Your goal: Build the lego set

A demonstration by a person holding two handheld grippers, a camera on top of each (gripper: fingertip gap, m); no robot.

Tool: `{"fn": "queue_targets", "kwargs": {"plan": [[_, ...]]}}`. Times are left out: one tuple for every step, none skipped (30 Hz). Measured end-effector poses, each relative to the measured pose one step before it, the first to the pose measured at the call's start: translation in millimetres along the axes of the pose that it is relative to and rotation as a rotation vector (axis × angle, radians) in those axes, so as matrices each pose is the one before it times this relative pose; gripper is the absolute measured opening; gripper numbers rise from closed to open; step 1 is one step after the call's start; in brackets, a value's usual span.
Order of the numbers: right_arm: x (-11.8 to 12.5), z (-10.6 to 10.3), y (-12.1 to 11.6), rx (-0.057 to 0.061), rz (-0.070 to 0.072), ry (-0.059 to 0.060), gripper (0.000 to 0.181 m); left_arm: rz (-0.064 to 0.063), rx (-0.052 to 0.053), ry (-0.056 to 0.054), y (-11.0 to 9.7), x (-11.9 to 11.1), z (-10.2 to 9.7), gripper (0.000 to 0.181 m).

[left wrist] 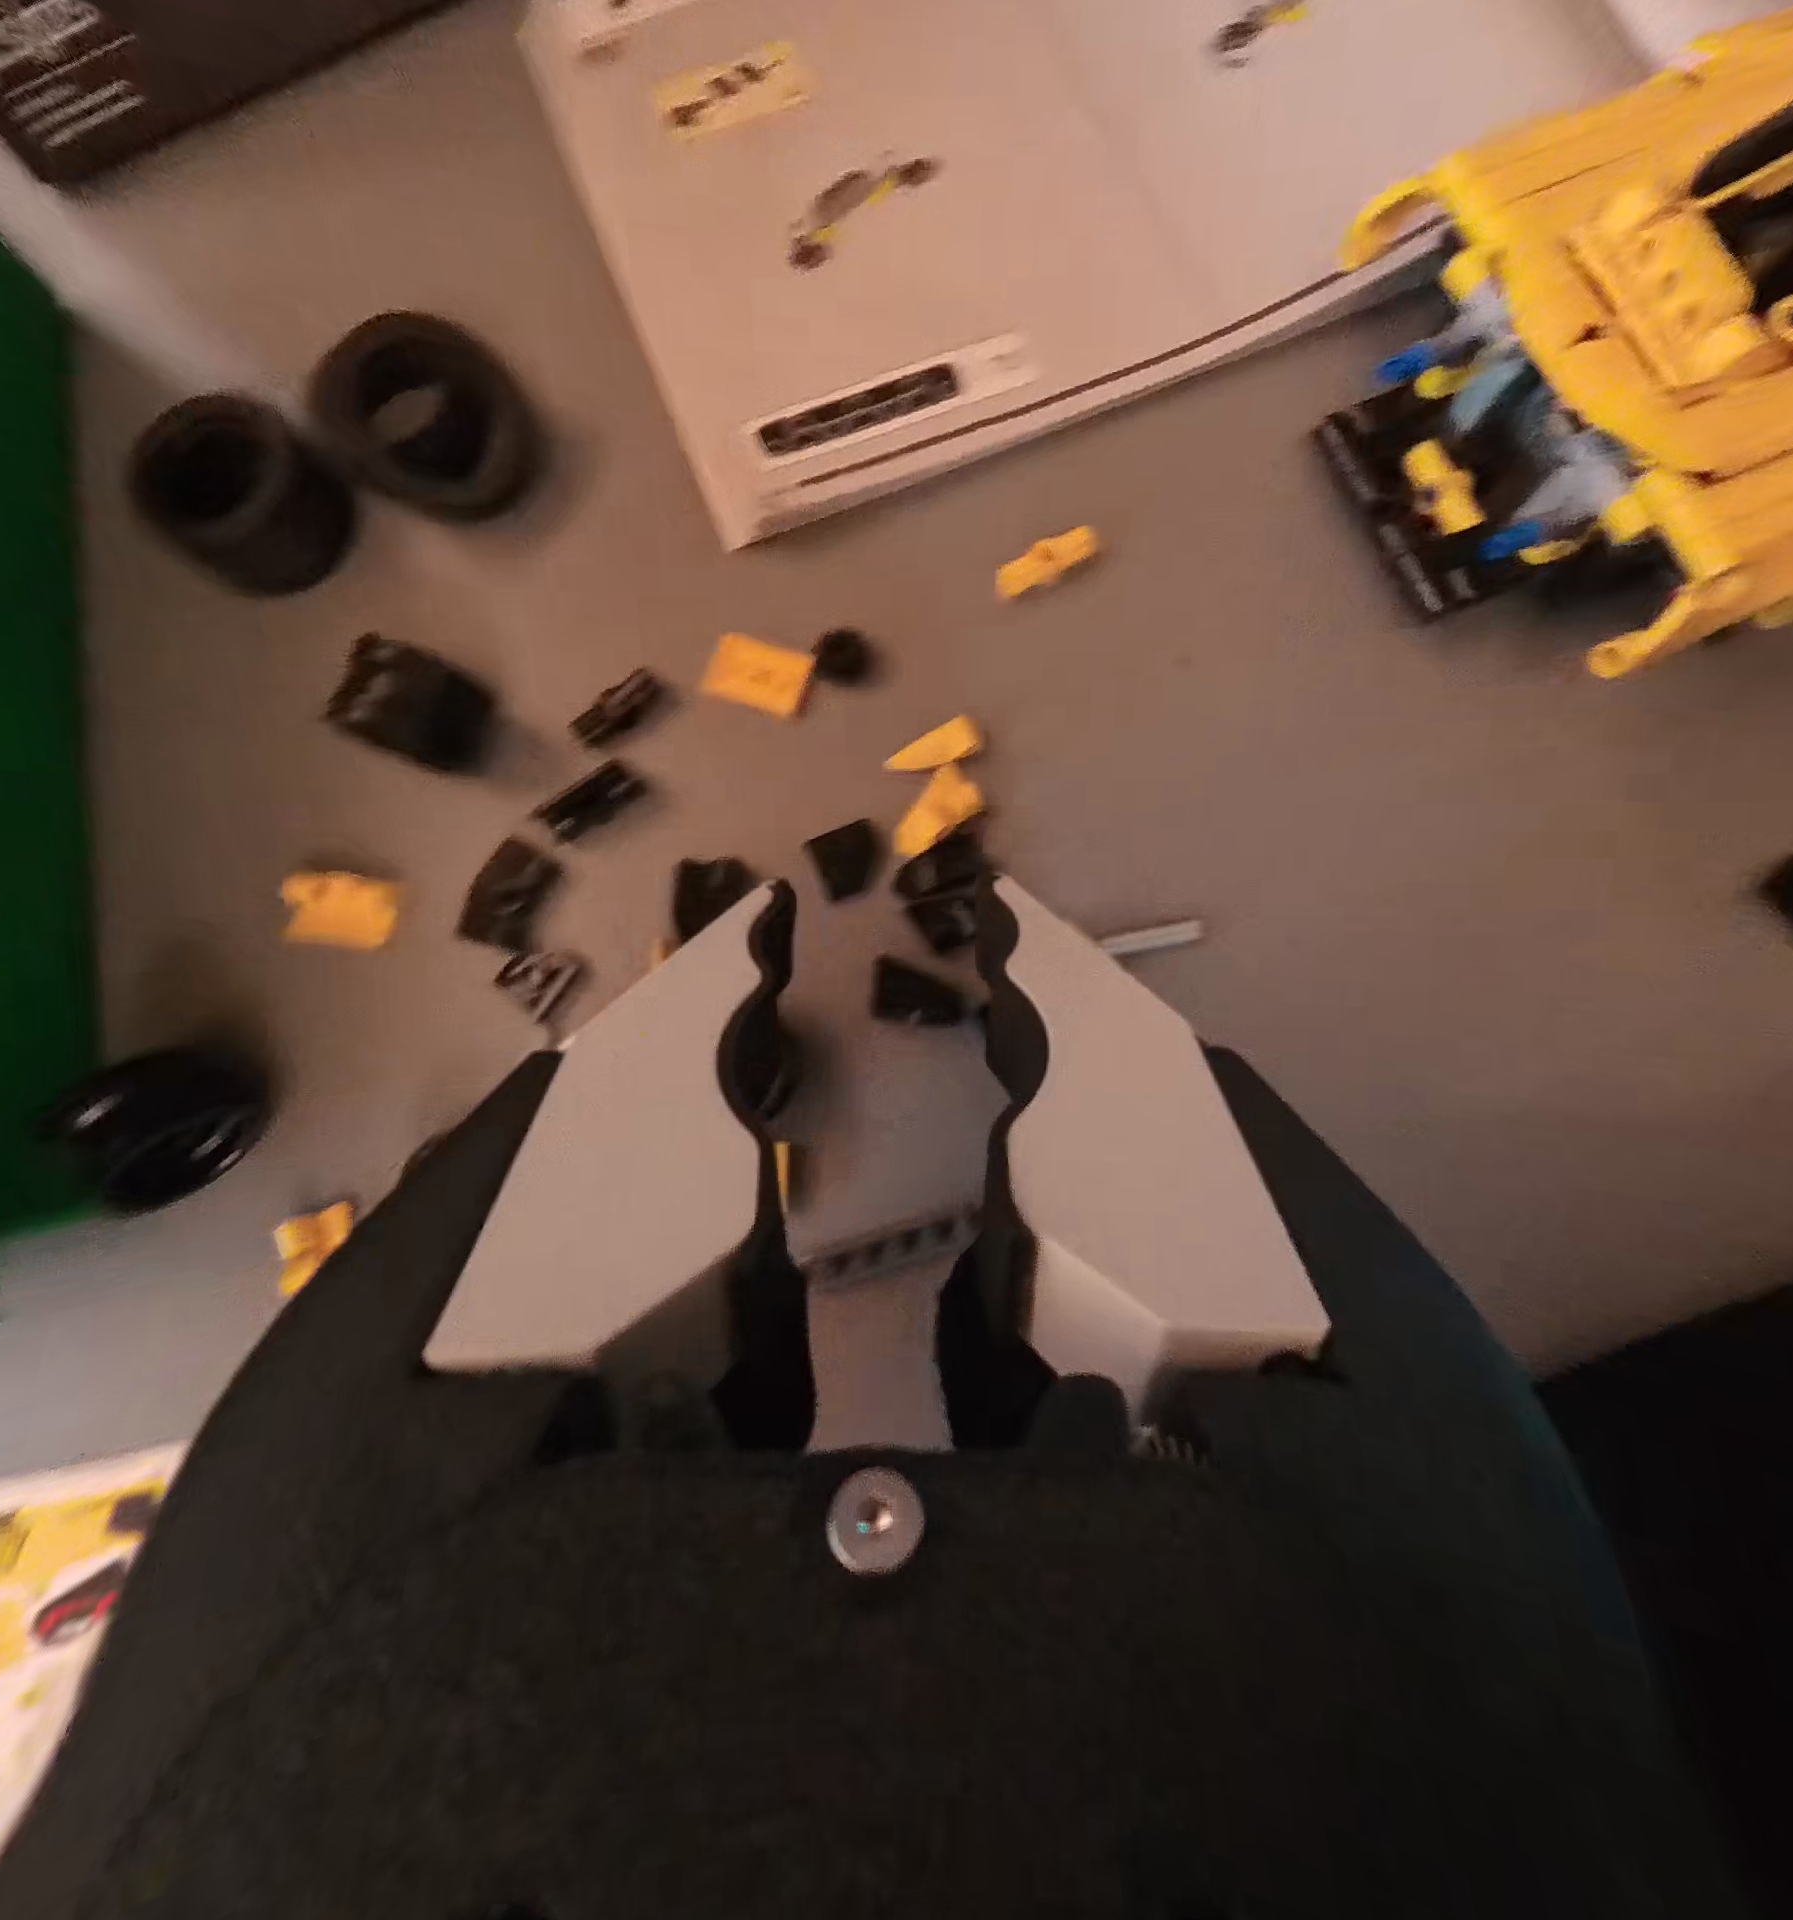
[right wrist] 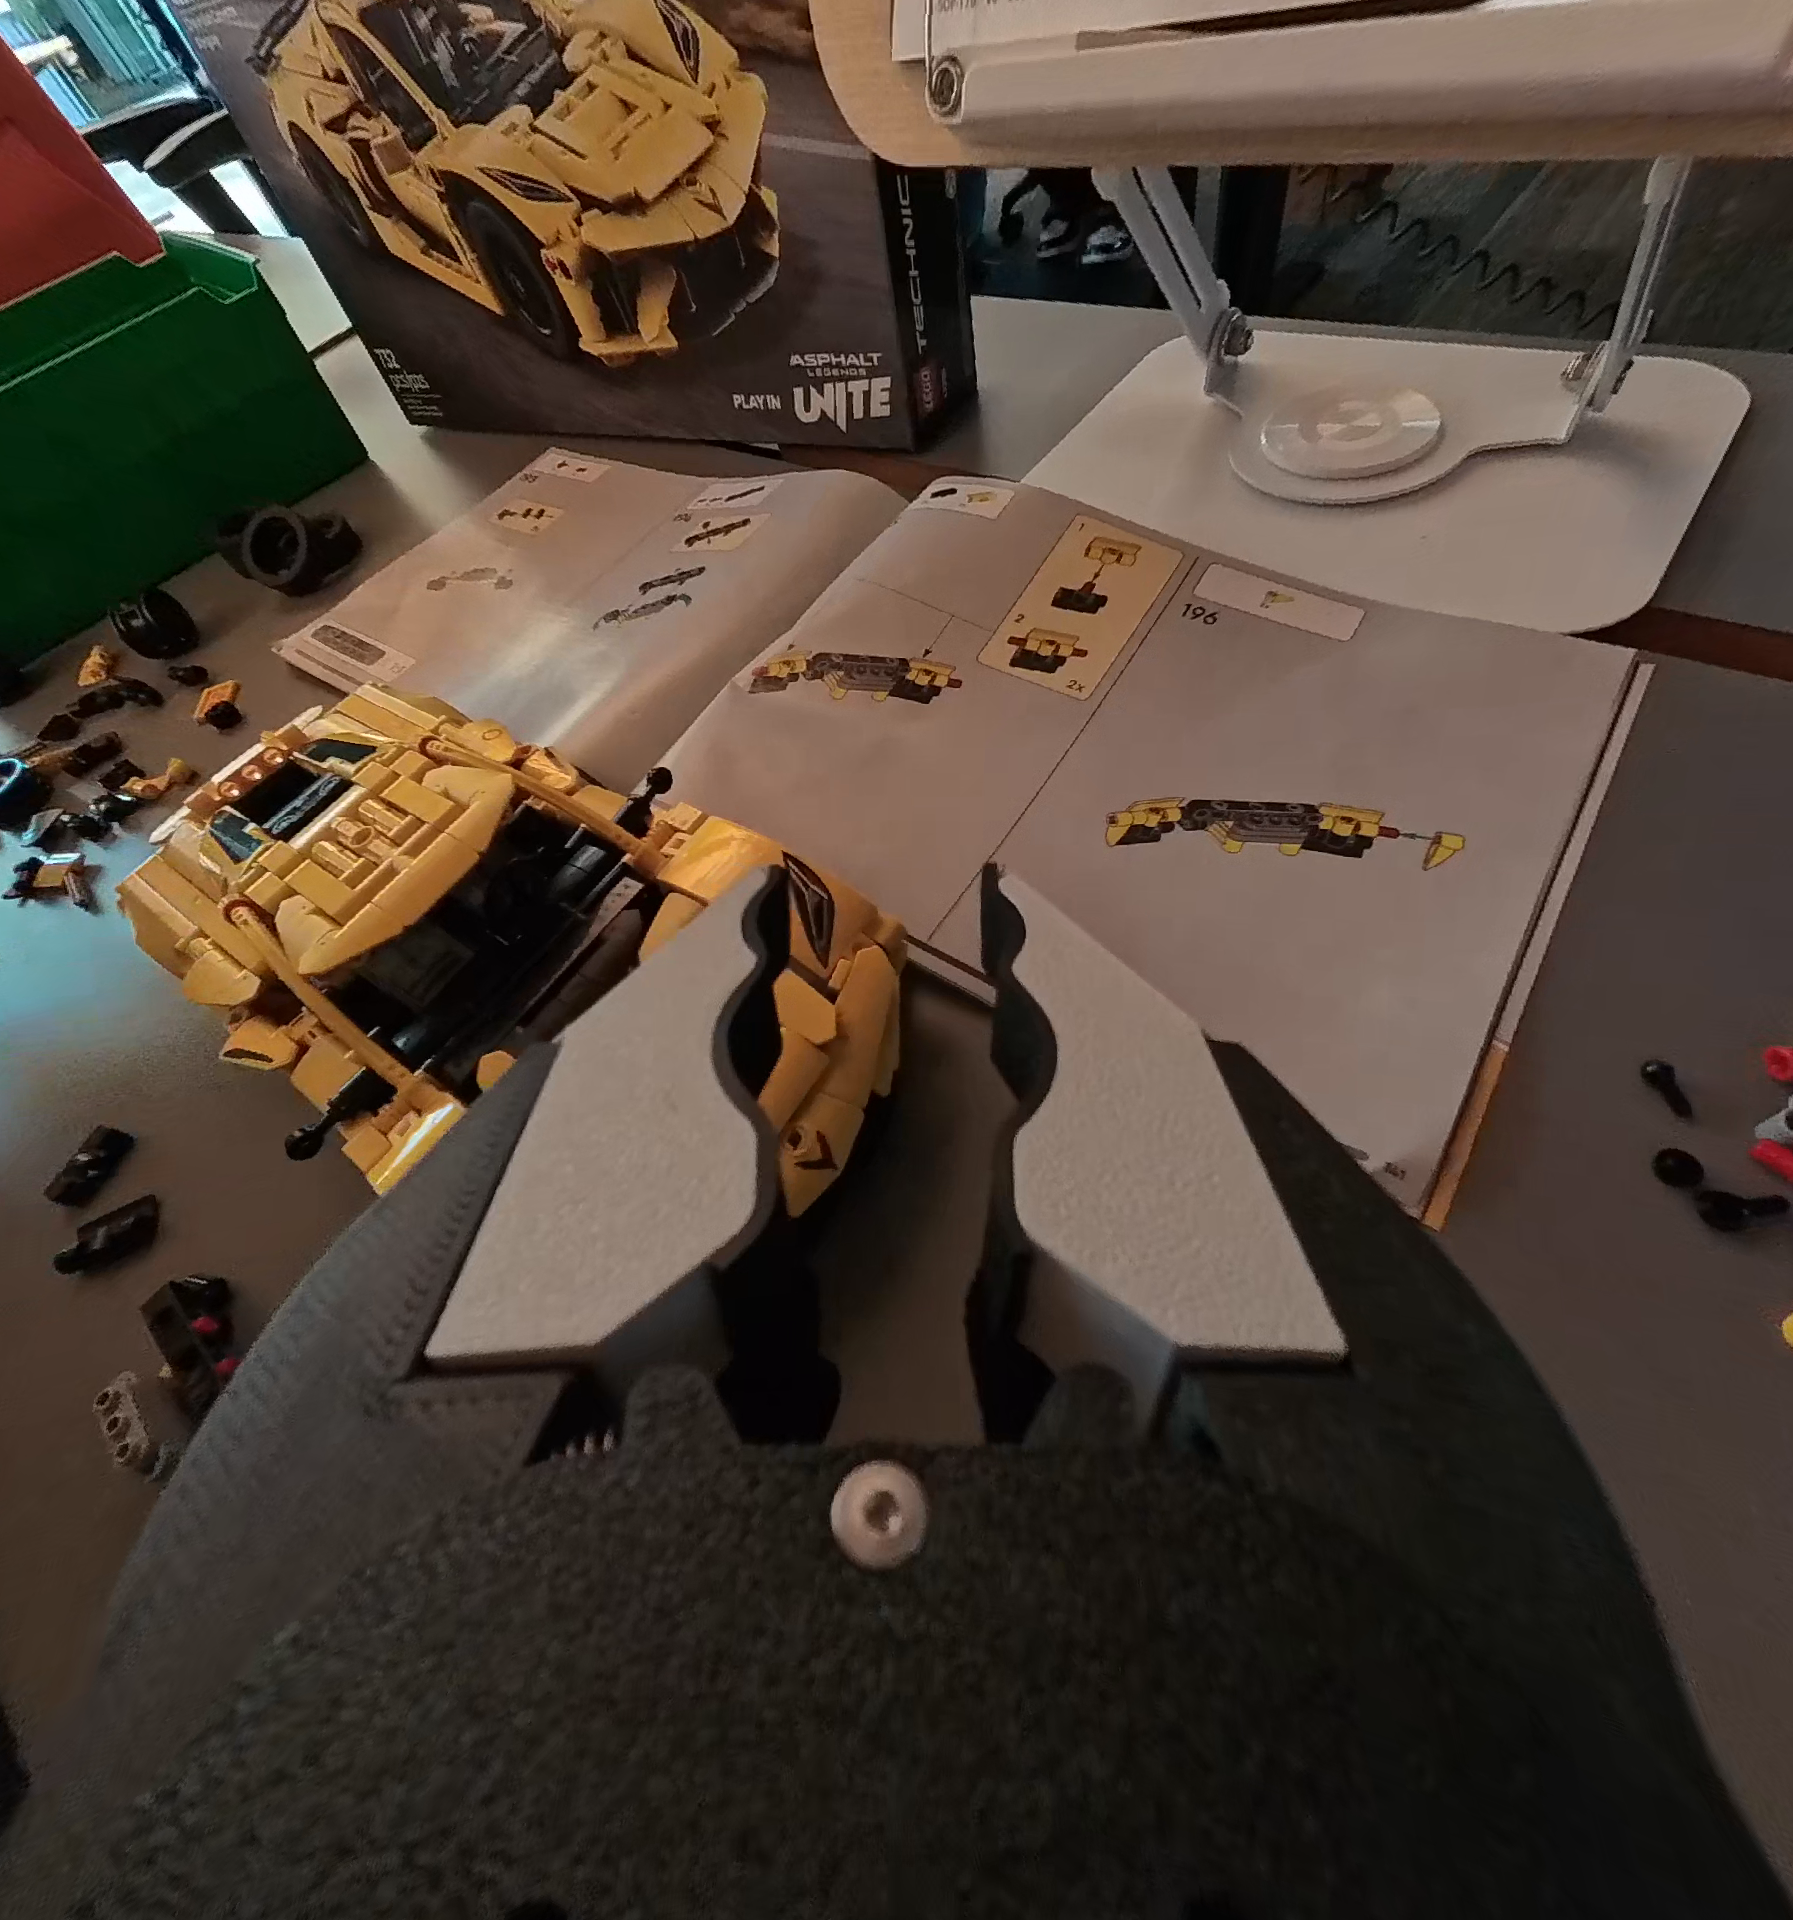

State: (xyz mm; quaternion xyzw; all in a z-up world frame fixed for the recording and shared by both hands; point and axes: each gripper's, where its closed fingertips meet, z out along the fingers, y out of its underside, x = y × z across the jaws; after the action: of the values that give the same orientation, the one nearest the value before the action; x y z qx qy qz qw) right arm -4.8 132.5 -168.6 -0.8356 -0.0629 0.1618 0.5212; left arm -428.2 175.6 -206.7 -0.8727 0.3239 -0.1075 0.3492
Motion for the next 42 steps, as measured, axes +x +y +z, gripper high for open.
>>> {"fn": "queue_targets", "kwargs": {"plan": [[0.38,0.27,0.51,-0.0018,0.0052,-0.0019,0.035,-0.0180,-0.0067,-0.0134,4.88,-8.07,-4.42,0.034],[0.11,0.22,0.26,0.0000,0.0053,-0.0026,0.035,-0.0160,-0.0141,-0.0158,6.56,-8.26,-4.72,0.034],[-0.03,0.31,0.20,0.0000,0.0030,-0.0019,0.035,-0.0106,-0.0247,-0.0232,8.82,-9.69,-5.03,0.034],[0.09,0.43,0.40,-0.0015,-0.0001,-0.0002,0.035,-0.0032,-0.0293,-0.0292,10.18,-10.73,-5.09,0.034],[-0.04,0.49,0.62,-0.0033,-0.0014,0.0001,0.035,0.0002,-0.0235,-0.0249,9.91,-10.07,-4.95,0.034],[-0.48,0.55,0.58,-0.0030,-0.0003,-0.0018,0.035,-0.0019,-0.0165,-0.0124,8.72,-7.67,-4.55,0.035],[-0.87,0.44,0.21,-0.0010,0.0003,-0.0036,0.035,-0.0054,-0.0113,0.0016,7.11,-4.94,-4.12,0.034],[-0.71,0.28,-0.03,-0.0007,-0.0010,-0.0018,0.035,-0.0051,-0.0081,0.0068,5.70,-3.18,-3.75,0.034],[-0.06,0.23,-0.09,-0.0010,-0.0033,0.0018,0.035,-0.0027,-0.0061,0.0019,4.41,-3.19,-3.21,0.034],[0.31,0.18,0.13,-0.0011,-0.0037,0.0035,0.035,-0.0018,-0.0026,-0.0010,3.16,-3.28,-2.57,0.034],[0.25,0.08,0.21,-0.0012,-0.0012,0.0015,0.035,-0.0004,-0.0021,-0.0020,2.38,-3.08,-2.19,0.034],[0.01,-0.06,0.15,-0.0005,0.0014,-0.0007,0.035,0.0005,-0.0034,-0.0097,2.01,-4.25,-1.65,0.034],[0.29,-0.08,-0.14,0.0008,0.0018,0.0003,0.035,-0.0015,-0.0037,-0.0161,1.65,-5.48,-1.31,0.034],[0.50,-0.14,0.07,0.0012,0.0010,0.0015,0.035,-0.0026,-0.0064,-0.0132,1.90,-5.38,-0.82,0.034],[0.45,-0.11,0.09,-0.0002,0.0009,0.0008,0.035,-0.0036,-0.0065,-0.0099,1.98,-5.40,-0.25,0.034],[0.07,-0.09,0.20,-0.0009,0.0013,-0.0003,0.035,-0.0084,-0.0009,-0.0109,1.22,-5.82,0.38,0.035],[-0.03,-0.02,-0.11,0.0007,0.0014,-0.0009,0.035,-0.0137,0.0035,-0.0033,0.19,-4.62,1.39,0.034],[-0.42,-0.07,-0.21,0.0016,0.0006,-0.0014,0.035,-0.0170,0.0024,0.0136,-0.23,-1.43,2.53,0.035],[-0.56,0.17,-0.25,0.0004,-0.0008,-0.0016,0.035,-0.0192,-0.0013,0.0239,-0.10,0.92,3.62,0.034],[-0.52,0.28,0.16,-0.0024,-0.0025,-0.0007,0.035,-0.0187,-0.0044,0.0261,0.37,1.90,4.01,0.034],[0.01,0.31,0.45,-0.0032,-0.0040,0.0020,0.035,-0.0173,-0.0061,0.0223,0.59,1.48,4.02,0.034],[0.37,-0.07,0.44,-0.0017,-0.0044,0.0041,0.034,-0.0204,-0.0061,0.0135,0.82,0.08,3.90,0.034],[0.68,-0.15,0.22,-0.0003,-0.0022,0.0040,0.034,-0.0264,-0.0065,0.0094,0.77,-0.93,3.46,0.034],[0.59,-0.25,-0.12,0.0013,0.0011,0.0018,0.034,-0.0328,-0.0055,0.0123,0.53,-0.77,3.17,0.034],[0.42,-0.26,-0.44,0.0025,0.0038,-0.0008,0.034,-0.0352,-0.0074,0.0104,0.78,-0.98,2.75,0.034],[0.24,-0.17,-0.33,0.0020,0.0046,-0.0020,0.034,-0.0240,-0.0139,0.0033,1.50,-1.30,2.43,0.034],[0.20,-0.02,0.06,0.0002,0.0032,-0.0015,0.034,-0.0054,-0.0098,-0.0012,0.86,-0.44,1.88,0.034],[0.04,0.20,0.37,-0.0014,0.0006,-0.0002,0.034,0.0049,-0.0032,0.0006,0.07,0.93,0.85,0.032],[0.01,0.16,0.37,-0.0016,-0.0017,0.0007,0.034,0.0033,-0.0064,0.0126,0.57,2.68,0.46,0.021],[-0.16,0.25,0.29,-0.0019,-0.0023,0.0005,0.034,-0.0040,-0.0065,0.0142,0.32,2.74,0.51,0.010],[-0.26,0.19,0.16,-0.0016,-0.0018,-0.0005,0.034,-0.0005,-0.0054,0.0024,0.02,0.70,0.21,0.009],[-0.48,0.22,-0.01,-0.0010,-0.0014,-0.0010,0.034,0.0100,-0.0060,-0.0034,0.16,0.03,-0.09,0.009],[-0.20,0.04,-0.03,-0.0003,-0.0015,0.0000,0.034,0.0121,-0.0061,-0.0069,0.02,-0.11,-0.07,0.009],[0.16,-0.04,0.03,0.0002,-0.0015,0.0012,0.034,0.0108,-0.0051,-0.0117,-0.09,-0.67,-0.40,0.009],[0.30,-0.05,0.03,-0.0002,-0.0006,0.0011,0.034,0.0102,0.0011,-0.0120,-0.90,-0.50,-1.15,0.009],[0.27,-0.11,-0.01,-0.0001,0.0011,0.0005,0.034,0.0073,0.0078,-0.0096,-2.41,0.18,-2.67,0.009],[0.32,-0.13,-0.22,0.0017,0.0019,0.0001,0.034,0.0035,0.0151,-0.0082,-4.33,0.76,-4.90,0.009],[0.51,-0.25,-0.36,0.0024,0.0018,0.0011,0.034,0.0051,0.0277,-0.0025,-7.65,3.20,-7.46,0.009],[0.47,-0.12,-0.17,0.0013,0.0011,0.0014,0.034,0.0132,0.0429,0.0098,-11.57,7.87,-9.56,0.009],[0.43,-0.11,-0.18,0.0005,0.0005,0.0015,0.034,0.0270,0.0530,0.0291,-14.91,14.84,-10.28,0.009],[0.22,-0.16,-0.16,0.0011,-0.0001,0.0014,0.034,0.0434,0.0524,0.0480,-16.42,21.87,-8.16,0.009],[0.21,-0.21,-0.28,0.0018,-0.0011,0.0018,0.034,0.0553,0.0395,0.0579,-15.21,26.69,-3.56,0.009]]}}
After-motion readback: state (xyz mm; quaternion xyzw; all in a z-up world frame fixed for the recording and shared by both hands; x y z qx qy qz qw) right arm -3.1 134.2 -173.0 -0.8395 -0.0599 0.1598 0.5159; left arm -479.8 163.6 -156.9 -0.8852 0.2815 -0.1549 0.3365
